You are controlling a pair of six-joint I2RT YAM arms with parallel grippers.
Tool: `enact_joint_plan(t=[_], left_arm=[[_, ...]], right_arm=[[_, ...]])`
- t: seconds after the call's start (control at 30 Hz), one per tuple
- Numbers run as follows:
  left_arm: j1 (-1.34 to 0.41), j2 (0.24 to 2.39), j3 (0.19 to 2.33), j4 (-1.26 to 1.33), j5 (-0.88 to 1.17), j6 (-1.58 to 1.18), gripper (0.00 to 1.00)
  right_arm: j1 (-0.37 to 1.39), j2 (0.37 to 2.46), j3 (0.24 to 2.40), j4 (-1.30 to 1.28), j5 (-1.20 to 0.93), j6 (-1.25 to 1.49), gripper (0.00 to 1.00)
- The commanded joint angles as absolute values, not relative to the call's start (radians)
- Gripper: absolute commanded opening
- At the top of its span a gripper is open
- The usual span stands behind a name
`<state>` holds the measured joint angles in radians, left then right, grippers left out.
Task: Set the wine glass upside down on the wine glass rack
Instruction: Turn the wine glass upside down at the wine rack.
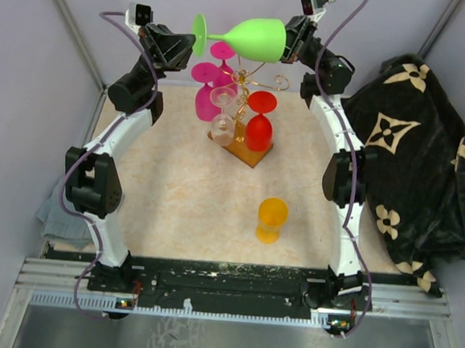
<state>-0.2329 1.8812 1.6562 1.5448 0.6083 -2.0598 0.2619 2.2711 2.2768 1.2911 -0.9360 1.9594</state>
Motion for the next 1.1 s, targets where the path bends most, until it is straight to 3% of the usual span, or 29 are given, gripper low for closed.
enact_joint_plan(t=[0.0, 0.07, 0.33, 0.73, 1.07], left_arm=[[-0.236, 1.862, 1.660, 1.790, 0.603, -2.273, 0.00], [-0.236, 1.865, 1.673, 1.790, 0.600, -2.273, 0.00], [-0.223, 1.864, 1.735, 1.769, 0.609, -2.263, 0.00], [-0.153, 1.840, 1.759, 1.699, 0.635, -2.227, 0.00], [-0.110, 1.841, 1.823, 1.380, 0.859, -1.991, 0.00]], right_arm=[[0.276, 2.260, 2.280, 1.342, -0.914, 1.954, 0.00], [0.275, 2.256, 2.264, 1.347, -0.911, 1.956, 0.00], [0.266, 2.223, 2.206, 1.330, -0.917, 1.910, 0.22], [0.170, 2.120, 2.110, 1.235, -0.931, 1.804, 0.29], [0.123, 1.874, 2.044, 0.496, -0.950, 1.153, 0.30]])
